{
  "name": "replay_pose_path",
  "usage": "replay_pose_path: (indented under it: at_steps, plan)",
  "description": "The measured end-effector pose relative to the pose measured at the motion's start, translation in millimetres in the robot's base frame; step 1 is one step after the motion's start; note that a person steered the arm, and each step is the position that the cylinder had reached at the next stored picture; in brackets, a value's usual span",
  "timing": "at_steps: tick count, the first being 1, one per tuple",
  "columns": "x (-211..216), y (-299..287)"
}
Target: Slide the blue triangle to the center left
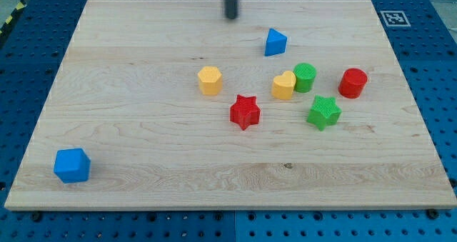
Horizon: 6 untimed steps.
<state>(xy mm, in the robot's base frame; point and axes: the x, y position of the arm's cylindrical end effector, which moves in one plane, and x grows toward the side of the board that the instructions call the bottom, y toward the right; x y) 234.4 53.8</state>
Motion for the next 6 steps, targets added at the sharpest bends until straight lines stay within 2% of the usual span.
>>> replay_pose_path:
  at_steps: [1, 2, 5, 6]
  plan:
    - [15.7, 94.2]
    - [66.7, 80.6]
    - [75.9, 57.5]
    - [90.5, 44.6]
